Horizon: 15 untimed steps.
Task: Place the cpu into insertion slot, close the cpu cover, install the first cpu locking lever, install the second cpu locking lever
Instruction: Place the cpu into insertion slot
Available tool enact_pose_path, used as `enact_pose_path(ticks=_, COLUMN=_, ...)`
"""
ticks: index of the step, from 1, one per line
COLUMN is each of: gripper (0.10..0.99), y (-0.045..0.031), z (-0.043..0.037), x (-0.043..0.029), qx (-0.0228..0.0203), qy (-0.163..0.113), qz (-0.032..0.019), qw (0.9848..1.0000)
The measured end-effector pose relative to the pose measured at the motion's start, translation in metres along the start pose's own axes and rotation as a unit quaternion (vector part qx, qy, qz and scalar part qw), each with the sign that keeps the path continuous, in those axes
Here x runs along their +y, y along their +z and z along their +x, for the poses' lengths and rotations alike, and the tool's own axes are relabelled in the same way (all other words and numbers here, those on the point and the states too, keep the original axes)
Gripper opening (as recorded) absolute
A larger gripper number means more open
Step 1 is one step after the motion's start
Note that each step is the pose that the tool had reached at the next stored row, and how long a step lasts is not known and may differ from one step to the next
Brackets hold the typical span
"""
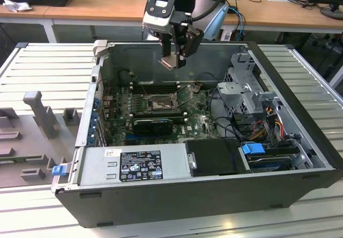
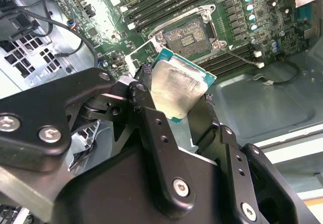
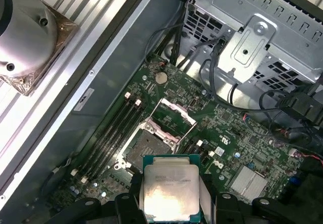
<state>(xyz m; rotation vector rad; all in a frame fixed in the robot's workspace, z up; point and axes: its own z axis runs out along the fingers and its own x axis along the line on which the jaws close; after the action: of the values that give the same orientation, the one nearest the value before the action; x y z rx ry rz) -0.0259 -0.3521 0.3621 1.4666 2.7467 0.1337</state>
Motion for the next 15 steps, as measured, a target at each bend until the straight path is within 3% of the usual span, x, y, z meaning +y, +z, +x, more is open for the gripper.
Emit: enact_pose_path(ticks=15, gripper=0.529, y=0.0027, z=-0.0001, x=-0.0002, qx=-0.003, qy=0.034, qz=-0.0007, qw=0.9994)
